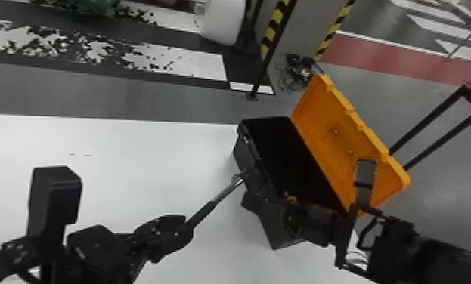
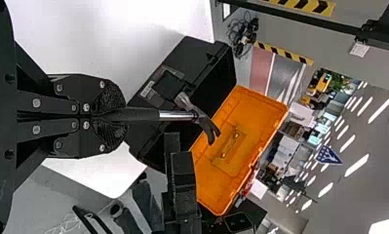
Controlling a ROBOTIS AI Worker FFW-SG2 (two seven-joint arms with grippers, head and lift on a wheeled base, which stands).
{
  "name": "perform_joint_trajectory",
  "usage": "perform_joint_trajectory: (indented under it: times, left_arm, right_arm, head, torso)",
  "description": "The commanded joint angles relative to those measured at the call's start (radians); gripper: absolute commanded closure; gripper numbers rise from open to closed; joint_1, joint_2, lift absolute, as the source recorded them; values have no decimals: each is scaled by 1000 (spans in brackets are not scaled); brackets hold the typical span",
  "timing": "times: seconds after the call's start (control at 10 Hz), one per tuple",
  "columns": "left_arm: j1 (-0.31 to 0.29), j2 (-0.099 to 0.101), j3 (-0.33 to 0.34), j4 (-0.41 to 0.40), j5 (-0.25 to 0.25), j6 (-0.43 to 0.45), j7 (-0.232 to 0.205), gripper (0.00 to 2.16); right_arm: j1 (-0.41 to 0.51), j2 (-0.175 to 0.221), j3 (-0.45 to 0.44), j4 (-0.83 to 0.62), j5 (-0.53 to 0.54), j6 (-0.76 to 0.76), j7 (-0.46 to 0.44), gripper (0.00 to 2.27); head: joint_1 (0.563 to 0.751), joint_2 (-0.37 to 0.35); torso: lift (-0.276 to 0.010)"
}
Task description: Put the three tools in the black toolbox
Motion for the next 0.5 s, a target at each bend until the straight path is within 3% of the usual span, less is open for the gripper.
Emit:
perform_joint_trajectory:
  times: [0.0,0.4]
  left_arm:
    - [-2,0,-5,2,-1,-5,2,1737]
    - [-5,1,-39,20,-3,-29,19,1737]
  right_arm:
    - [6,10,5,-8,-5,0,-1,103]
    - [15,26,19,-11,-14,-18,0,103]
  head:
    - [695,-350]
    - [695,-350]
  torso:
    - [-55]
    - [-55]
